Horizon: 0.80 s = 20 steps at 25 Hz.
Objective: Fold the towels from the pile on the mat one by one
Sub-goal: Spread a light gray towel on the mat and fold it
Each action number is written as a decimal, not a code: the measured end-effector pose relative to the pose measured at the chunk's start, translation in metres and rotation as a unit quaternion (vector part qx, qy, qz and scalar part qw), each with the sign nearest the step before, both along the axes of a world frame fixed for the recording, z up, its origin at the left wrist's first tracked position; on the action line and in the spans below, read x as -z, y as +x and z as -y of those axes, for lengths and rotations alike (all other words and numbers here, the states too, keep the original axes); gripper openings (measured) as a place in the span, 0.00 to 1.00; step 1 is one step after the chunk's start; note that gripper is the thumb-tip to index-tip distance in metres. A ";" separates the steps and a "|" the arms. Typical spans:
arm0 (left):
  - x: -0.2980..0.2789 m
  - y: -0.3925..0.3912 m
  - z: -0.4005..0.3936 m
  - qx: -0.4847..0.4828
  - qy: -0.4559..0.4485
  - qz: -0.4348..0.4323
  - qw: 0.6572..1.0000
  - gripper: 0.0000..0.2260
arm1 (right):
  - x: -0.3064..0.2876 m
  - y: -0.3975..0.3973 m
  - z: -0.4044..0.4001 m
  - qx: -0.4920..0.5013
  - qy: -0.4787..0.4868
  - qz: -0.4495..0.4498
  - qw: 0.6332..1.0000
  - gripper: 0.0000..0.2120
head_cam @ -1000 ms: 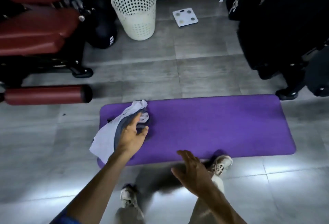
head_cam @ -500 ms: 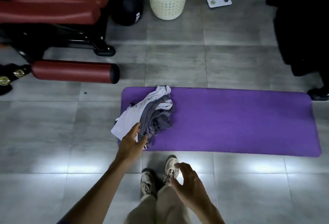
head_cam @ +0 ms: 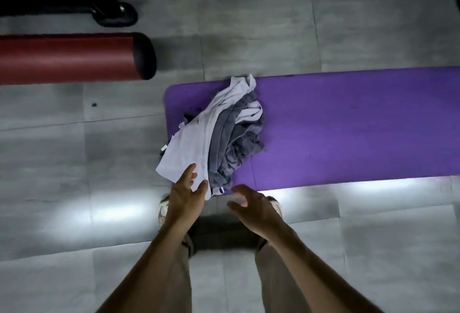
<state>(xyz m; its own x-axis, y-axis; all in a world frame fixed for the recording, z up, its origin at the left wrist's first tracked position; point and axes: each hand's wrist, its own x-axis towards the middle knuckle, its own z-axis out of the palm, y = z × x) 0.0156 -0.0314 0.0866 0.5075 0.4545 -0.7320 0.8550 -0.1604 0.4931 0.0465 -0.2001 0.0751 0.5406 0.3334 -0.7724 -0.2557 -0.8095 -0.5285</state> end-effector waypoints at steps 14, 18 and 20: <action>0.167 -0.026 -0.085 -0.110 -0.044 0.051 0.992 0.14 | 0.213 -0.018 -0.132 0.304 0.186 -0.202 0.912 0.22; 0.068 -0.020 -0.062 0.048 -0.047 0.029 0.997 0.24 | 0.049 0.005 -0.084 0.384 0.369 -0.210 0.820 0.28; 0.002 -0.008 -0.036 0.082 -0.055 0.075 0.992 0.29 | -0.030 0.017 -0.061 0.378 0.434 -0.204 0.792 0.25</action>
<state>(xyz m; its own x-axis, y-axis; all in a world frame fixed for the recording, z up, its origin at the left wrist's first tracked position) 0.0081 0.0050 0.0844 0.6745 0.2786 -0.6837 0.7380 -0.2289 0.6349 0.0632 -0.1388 0.1047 0.6040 0.5349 -0.5909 -0.7865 0.2801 -0.5504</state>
